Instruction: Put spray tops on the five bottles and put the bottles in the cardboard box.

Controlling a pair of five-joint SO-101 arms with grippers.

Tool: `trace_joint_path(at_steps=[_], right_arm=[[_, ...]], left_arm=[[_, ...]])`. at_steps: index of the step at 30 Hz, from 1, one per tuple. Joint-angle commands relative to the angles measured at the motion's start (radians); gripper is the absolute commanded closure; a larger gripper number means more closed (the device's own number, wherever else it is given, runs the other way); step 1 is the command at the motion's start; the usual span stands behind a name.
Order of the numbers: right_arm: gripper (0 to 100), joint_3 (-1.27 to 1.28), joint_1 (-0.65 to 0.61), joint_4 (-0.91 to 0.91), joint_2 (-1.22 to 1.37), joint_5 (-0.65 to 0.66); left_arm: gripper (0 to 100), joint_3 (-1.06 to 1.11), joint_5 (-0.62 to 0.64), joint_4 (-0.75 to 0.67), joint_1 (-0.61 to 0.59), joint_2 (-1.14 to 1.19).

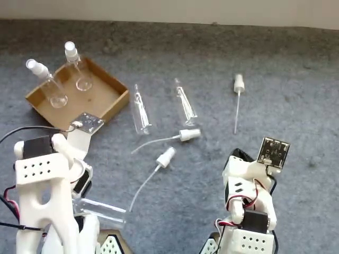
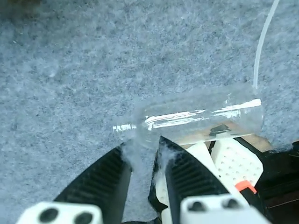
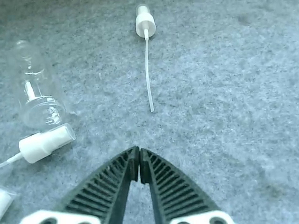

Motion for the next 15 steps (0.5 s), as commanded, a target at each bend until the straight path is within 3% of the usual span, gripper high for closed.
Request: trace_joint_path(at_steps=[1,15], right_arm=[[99.1,-0.004,-0.008,-0.03,-0.008,0.011],[99.1,-0.004,-0.008,-0.03,-0.008,0.011]], left_arm=[[97,0.035,-0.069,-0.005,-0.025,0.004],[99,0.226,-0.118,-0.155,-0.042,0.004]])
